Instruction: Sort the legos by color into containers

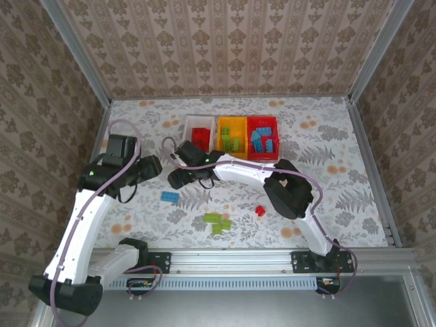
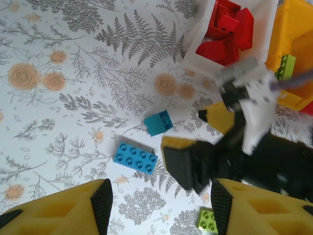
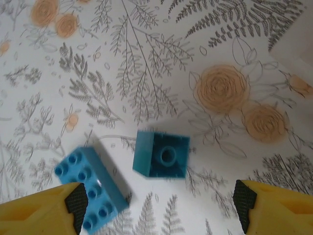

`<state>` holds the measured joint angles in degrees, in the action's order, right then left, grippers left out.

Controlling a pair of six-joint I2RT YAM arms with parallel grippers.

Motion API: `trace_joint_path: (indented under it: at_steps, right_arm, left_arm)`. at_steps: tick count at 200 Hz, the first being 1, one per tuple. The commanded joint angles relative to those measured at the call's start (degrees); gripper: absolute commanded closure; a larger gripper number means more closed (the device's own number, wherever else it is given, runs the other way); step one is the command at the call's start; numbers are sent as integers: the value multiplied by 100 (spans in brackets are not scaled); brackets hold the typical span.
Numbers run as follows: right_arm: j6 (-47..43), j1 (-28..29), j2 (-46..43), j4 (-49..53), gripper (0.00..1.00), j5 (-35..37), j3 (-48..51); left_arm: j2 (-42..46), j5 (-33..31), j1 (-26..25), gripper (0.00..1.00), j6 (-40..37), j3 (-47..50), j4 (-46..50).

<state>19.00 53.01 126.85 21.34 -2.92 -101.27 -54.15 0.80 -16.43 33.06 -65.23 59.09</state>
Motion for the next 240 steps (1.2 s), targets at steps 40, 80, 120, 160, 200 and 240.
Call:
trace_joint_path:
  at_steps: [40, 80, 120, 160, 200, 240]
  right_arm:
    - [366, 204, 1109, 1337, 23, 655, -1592]
    - [385, 325, 1530, 2011, 27, 1114, -2277]
    - [297, 426, 1897, 2476, 34, 1256, -2872]
    - [311, 447, 2317, 3005, 37, 1465, -3522]
    - [336, 456, 2587, 3266, 44, 1505, -3986]
    - [309, 473, 2574, 3226, 61, 1517, -4014]
  left_arm:
    - [826, -296, 43, 41, -287, -212, 994]
    - [1137, -267, 43, 40, -399, -348, 1328]
    - [1244, -267, 44, 40, -365, -342, 1363]
    - [1285, -222, 43, 41, -352, -306, 1337]
    - [1286, -155, 47, 42, -361, -271, 1298]
    - [1302, -80, 44, 42, -379, -250, 1228]
